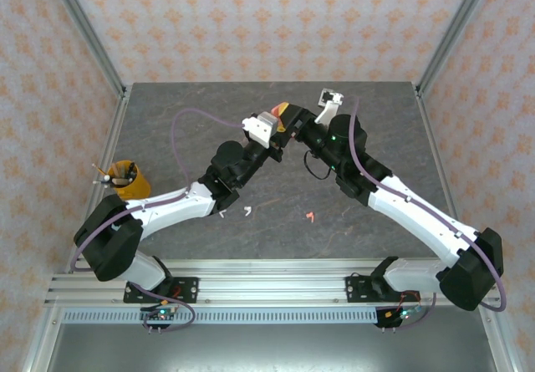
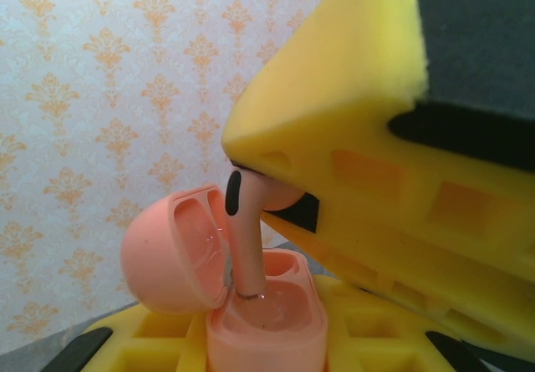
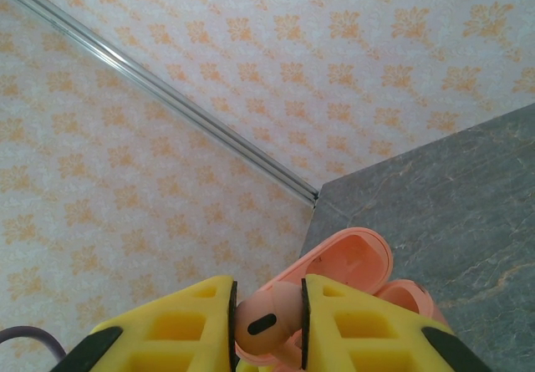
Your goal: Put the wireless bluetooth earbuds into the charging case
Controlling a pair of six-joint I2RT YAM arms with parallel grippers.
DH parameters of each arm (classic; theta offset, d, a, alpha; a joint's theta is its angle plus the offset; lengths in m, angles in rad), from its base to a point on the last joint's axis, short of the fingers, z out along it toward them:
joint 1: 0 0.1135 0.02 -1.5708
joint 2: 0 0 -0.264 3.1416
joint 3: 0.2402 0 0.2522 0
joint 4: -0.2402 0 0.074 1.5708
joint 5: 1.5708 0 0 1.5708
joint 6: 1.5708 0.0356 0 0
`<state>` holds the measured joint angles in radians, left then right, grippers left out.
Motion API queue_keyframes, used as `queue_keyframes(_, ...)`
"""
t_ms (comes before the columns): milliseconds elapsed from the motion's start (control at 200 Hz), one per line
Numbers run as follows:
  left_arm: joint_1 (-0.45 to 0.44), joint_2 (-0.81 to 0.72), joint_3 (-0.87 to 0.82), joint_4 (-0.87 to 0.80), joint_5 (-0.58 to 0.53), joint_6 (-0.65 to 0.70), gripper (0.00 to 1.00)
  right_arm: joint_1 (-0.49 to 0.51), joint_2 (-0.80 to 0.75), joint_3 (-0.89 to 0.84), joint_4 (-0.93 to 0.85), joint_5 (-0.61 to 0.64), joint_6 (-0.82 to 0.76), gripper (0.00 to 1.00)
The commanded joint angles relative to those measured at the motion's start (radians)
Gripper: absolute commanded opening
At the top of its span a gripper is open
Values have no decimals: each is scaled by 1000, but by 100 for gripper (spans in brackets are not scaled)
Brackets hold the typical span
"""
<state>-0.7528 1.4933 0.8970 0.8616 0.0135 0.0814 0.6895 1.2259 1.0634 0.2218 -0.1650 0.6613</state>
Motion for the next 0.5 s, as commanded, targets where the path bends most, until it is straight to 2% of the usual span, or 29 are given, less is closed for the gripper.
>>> queue_keyframes(0, -7, -10, 49, 60, -5, 29, 0, 7, -17, -11, -70, -33, -4, 24)
queue_keyframes(495, -6, -2, 66, 42, -1, 37, 0, 36, 1, 60, -279, -33, -55, 23)
